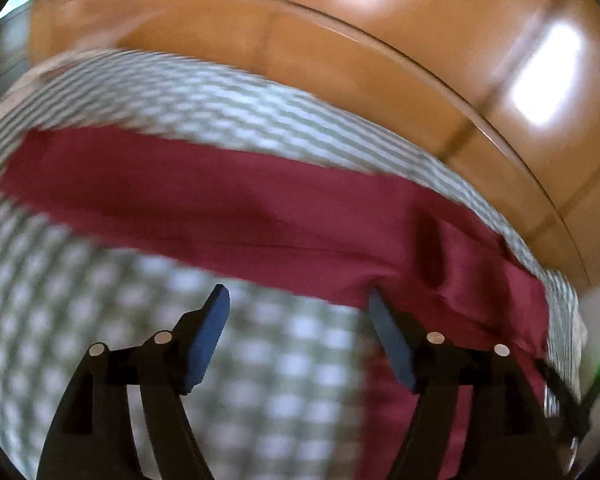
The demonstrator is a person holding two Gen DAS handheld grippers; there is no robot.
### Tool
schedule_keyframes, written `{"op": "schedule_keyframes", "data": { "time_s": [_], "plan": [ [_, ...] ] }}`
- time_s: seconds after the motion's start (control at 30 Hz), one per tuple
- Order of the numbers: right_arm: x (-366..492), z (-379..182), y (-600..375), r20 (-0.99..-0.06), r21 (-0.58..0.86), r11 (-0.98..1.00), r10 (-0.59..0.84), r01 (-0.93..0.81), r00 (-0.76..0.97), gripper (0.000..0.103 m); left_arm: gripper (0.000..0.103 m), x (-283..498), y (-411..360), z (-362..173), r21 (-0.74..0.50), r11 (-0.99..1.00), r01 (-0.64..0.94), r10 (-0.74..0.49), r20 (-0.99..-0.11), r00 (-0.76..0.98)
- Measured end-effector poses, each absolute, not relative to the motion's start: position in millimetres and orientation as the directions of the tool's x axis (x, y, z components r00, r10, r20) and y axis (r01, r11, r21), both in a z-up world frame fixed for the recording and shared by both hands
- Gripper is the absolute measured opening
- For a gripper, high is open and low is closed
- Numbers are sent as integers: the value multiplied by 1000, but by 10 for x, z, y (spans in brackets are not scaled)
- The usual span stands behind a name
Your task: Fold small clothes
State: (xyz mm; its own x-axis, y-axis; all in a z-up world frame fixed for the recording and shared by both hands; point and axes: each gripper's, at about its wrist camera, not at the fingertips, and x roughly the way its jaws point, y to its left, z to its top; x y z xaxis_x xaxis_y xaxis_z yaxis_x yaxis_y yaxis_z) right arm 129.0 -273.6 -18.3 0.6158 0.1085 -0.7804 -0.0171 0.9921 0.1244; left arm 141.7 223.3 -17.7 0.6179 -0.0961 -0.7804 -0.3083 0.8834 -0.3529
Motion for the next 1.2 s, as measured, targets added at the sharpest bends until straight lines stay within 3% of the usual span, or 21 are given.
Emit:
{"op": "schedule_keyframes", "data": {
  "time_s": [0.2,0.3,0.37,0.53,0.63,0.77,0.8,0.97,1.2],
  "plan": [
    [917,-475,-2306,-808,-9,991,72,-134,585,101,69,965,3335,-213,-494,706,-507,-51,-750,659],
    [891,-556,-2315,-801,-3,993,69,-120,595,101,65,860,3735,-221,-531,625,-573,-26,-747,664],
    [913,-586,-2355,-809,31,994,89,-109,581,101,55,832,3971,-249,-560,556,-614,-16,-746,666],
    [909,-586,-2339,-808,24,994,82,-107,583,101,55,861,4377,-384,-608,445,-657,-22,-741,671],
    [914,-584,-2370,-805,40,993,95,-107,586,101,42,903,4569,-477,-623,403,-671,-25,-740,672],
    [888,-584,-2350,-804,29,994,87,-107,588,101,10,1014,4714,-553,-607,398,-688,-23,-756,654],
    [886,-584,-2350,-804,26,994,84,-106,588,101,8,1040,4705,-553,-599,407,-690,-21,-761,648],
    [884,-587,-2351,-802,23,994,80,-104,592,101,6,1133,4515,-254,-600,517,-610,-8,-716,698],
    [880,-592,-2355,-800,25,994,83,-105,594,101,6,1303,3482,408,-610,726,-319,-143,-587,797]
  ]
}}
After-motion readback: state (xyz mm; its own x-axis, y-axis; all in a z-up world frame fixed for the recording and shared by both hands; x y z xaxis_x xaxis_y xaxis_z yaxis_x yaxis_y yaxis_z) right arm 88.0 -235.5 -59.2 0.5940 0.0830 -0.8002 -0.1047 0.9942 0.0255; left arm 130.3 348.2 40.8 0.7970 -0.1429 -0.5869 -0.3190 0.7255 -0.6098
